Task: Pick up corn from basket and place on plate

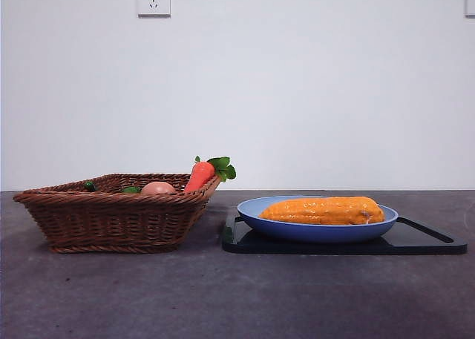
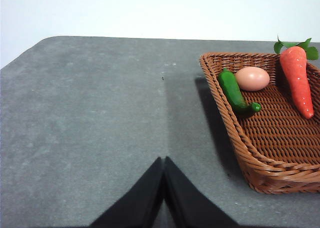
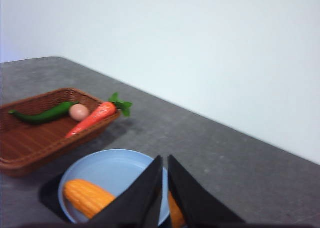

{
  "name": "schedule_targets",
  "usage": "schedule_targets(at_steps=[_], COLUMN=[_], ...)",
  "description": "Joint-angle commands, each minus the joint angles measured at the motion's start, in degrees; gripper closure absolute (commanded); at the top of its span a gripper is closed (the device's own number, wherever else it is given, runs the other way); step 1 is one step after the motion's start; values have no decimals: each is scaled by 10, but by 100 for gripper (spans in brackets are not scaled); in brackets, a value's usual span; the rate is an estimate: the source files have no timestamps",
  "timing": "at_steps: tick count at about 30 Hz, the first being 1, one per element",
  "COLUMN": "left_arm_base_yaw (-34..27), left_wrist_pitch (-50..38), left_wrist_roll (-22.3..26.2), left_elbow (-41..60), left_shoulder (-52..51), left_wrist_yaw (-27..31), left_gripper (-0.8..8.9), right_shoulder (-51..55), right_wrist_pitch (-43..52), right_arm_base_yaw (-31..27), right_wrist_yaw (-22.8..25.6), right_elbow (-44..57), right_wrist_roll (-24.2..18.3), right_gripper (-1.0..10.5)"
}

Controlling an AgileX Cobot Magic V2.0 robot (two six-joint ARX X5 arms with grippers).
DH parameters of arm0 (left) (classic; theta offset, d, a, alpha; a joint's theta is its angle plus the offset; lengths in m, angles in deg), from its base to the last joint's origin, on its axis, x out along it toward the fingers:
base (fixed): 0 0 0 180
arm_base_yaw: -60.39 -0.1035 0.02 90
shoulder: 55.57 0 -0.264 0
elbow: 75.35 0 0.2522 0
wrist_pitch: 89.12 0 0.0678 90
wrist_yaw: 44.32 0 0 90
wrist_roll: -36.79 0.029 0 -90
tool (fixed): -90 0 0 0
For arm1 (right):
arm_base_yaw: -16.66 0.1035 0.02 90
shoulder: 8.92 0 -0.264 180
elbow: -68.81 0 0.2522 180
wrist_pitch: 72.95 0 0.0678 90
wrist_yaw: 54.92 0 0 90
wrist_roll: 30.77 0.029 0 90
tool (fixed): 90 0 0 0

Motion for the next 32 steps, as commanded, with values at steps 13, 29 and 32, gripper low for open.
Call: schedule_targets(at_steps=[13,29,32], left_arm_base_yaw=[-1,-1,-1], left_wrist_pitch=[3,3,3], left_wrist_roll=[-3,-3,-3], left_elbow=[16,16,16], left_shoulder=[-1,-1,-1], left_wrist_yaw=[1,1,1], left_gripper=[810,810,810], right_shoulder=[122,148,148], right_wrist_pitch=[71,47,45], right_arm_base_yaw=[5,6,7], right_wrist_yaw=[120,214,214], right_elbow=[214,259,259], right_wrist_roll=[75,115,115], right_gripper=[945,945,945])
